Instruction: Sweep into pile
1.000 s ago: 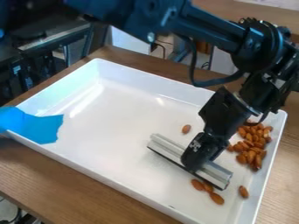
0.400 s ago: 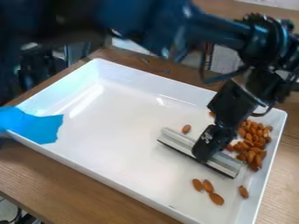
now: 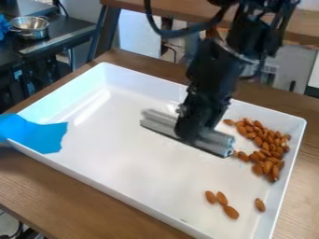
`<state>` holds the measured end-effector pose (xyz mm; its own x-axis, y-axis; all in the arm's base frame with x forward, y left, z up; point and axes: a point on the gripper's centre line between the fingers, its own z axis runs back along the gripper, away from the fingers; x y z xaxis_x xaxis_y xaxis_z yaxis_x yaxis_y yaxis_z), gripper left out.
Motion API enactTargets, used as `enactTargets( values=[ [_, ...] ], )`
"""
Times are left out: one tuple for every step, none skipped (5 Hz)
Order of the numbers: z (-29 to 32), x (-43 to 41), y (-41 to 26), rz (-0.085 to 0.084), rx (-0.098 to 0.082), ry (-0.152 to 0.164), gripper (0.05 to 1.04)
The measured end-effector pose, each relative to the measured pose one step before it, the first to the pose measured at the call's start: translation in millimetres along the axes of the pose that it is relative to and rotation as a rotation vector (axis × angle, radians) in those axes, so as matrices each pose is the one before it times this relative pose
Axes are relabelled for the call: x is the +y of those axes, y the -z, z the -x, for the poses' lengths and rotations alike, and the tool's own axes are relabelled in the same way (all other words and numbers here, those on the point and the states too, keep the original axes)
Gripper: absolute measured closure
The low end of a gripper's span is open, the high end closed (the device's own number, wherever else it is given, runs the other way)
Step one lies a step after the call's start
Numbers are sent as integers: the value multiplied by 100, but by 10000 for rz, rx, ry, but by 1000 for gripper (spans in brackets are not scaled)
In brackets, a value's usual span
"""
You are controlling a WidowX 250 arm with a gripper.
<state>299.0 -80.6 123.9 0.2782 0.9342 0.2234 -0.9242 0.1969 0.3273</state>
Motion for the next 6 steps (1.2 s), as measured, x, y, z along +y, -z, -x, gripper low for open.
enactTargets(
  values=[
    [568, 306, 1438, -1051, 35, -279, 712],
    [474, -106, 2316, -1046, -177, -46, 712],
    [675, 871, 2077, -531, -378, 168, 712],
    [852, 430, 1807, -200, -333, 285, 712],
    [244, 240, 450, 48, -174, 32, 712],
    [168, -305, -83, 176, -136, -185, 712]
  ],
)
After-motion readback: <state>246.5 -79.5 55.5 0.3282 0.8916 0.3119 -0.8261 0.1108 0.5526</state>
